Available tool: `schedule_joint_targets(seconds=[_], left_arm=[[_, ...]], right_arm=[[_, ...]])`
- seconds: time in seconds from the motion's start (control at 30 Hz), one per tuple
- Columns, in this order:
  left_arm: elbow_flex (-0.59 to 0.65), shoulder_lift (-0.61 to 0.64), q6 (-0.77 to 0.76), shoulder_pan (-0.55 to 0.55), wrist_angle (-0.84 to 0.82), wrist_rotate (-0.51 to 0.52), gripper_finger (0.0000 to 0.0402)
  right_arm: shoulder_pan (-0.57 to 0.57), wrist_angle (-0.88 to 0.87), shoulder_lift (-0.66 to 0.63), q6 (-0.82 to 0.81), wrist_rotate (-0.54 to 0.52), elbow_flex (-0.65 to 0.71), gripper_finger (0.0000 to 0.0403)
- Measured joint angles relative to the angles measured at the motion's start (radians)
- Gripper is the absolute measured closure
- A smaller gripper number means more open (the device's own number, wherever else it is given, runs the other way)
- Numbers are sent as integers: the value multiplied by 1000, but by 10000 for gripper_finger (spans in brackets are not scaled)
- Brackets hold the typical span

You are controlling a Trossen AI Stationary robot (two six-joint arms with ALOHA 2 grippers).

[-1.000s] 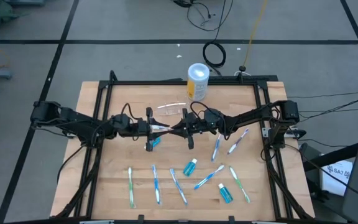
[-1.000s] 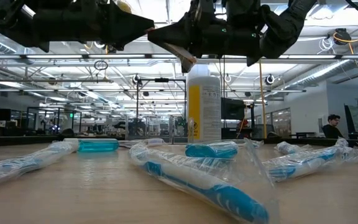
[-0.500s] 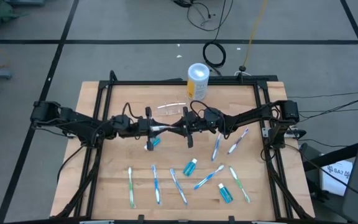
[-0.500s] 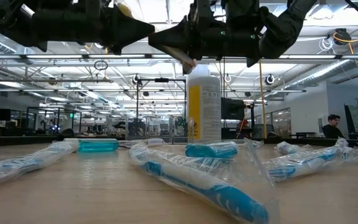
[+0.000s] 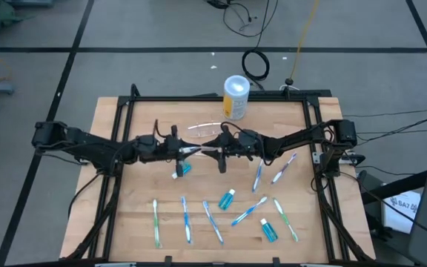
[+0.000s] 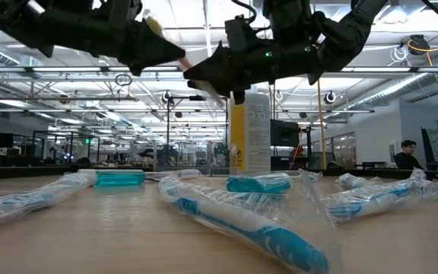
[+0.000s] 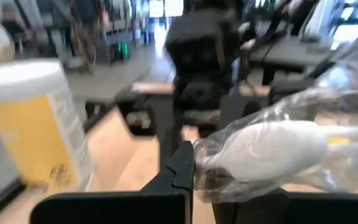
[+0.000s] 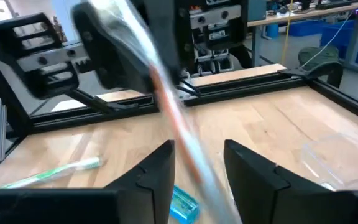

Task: Pick & Place toothbrushing station
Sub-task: Put the orange toothbrush into the left section of the transparent organizer

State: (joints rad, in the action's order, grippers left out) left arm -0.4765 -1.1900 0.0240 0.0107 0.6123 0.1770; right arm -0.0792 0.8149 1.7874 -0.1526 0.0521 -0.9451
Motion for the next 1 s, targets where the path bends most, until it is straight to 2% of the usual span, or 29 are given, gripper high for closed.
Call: schedule_joint_targets(seconds=[0.13, 0.2, 0.27, 0.4, 0.57, 0.77, 0.93, 1.0], left_arm=[[-109, 71, -51, 2, -341, 9, 383], [-153, 80, -96, 12, -471, 61, 382], [-180, 79, -176, 19, -529, 147, 381], [-202, 80, -245, 2, -599, 243, 381], [-203, 79, -316, -65, -642, 244, 381], [-203, 79, -322, -199, -637, 241, 381], [-205, 43, -327, -316, -642, 87, 380], [-205, 21, -340, -343, -641, 77, 380]], right_arm=[[1, -20, 0, 66, 2, 0, 259], [1, -62, 0, 82, 0, 0, 259], [0, -98, 0, 86, -3, 0, 259], [1, -125, 0, 86, -50, 0, 259], [1, -125, 0, 86, -51, 0, 261], [1, -125, 0, 84, -51, 0, 259], [1, -150, 0, 86, -51, 0, 259], [1, -155, 0, 86, -51, 0, 259]])
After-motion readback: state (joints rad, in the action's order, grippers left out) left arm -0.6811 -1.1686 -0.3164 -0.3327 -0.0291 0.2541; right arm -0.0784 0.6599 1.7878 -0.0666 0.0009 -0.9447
